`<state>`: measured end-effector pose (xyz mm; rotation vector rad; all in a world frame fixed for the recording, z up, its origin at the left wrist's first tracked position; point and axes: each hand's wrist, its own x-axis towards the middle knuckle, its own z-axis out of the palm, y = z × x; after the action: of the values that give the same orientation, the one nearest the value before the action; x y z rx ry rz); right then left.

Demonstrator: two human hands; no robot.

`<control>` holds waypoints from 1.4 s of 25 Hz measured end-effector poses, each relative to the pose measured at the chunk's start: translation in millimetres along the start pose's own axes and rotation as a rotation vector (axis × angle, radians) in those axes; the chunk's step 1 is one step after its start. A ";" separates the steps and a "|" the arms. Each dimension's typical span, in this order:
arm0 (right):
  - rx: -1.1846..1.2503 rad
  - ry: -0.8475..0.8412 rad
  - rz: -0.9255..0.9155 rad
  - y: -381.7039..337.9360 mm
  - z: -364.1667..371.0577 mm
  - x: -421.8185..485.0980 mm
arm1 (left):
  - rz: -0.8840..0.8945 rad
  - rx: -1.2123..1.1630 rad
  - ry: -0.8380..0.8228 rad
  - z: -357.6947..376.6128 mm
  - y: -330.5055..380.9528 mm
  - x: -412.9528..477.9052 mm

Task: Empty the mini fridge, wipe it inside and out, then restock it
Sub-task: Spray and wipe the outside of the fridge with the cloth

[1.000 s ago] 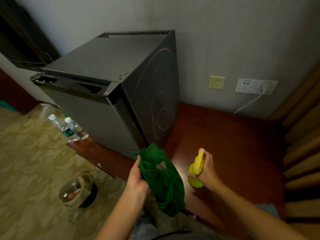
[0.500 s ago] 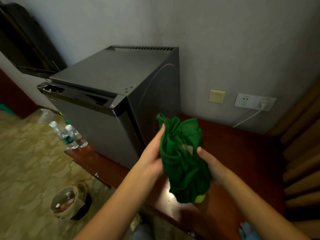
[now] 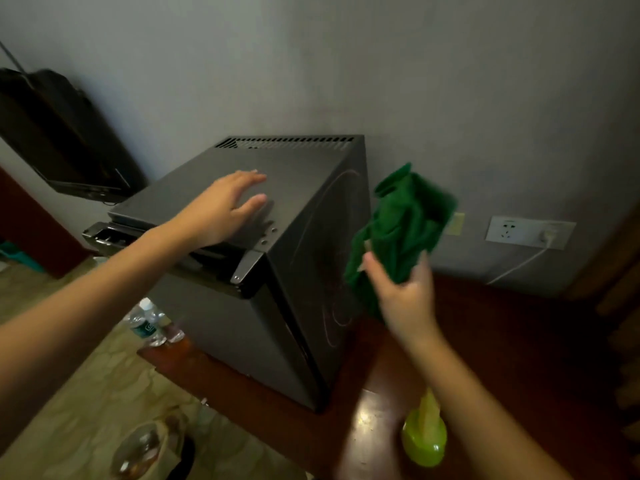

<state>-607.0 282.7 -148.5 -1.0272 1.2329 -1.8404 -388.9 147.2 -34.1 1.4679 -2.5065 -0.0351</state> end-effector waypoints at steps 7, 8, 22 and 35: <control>-0.498 -0.283 -0.561 76.6 88.6 -12.6 | -0.039 -0.102 -0.014 37.6 -30.2 8.3; -0.439 -0.270 -0.525 77.2 89.0 -1.2 | -0.029 -0.090 0.010 38.2 -31.2 9.5; -0.181 -0.049 0.090 124.7 75.5 67.2 | 0.026 -0.048 0.072 40.8 -30.6 9.7; -0.009 0.070 0.330 134.6 55.0 205.6 | 0.033 -0.064 0.077 39.2 -30.5 12.4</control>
<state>-636.5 41.5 -214.1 -0.7182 1.3628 -1.6260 -376.9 117.5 -74.1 1.3763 -2.4450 -0.0511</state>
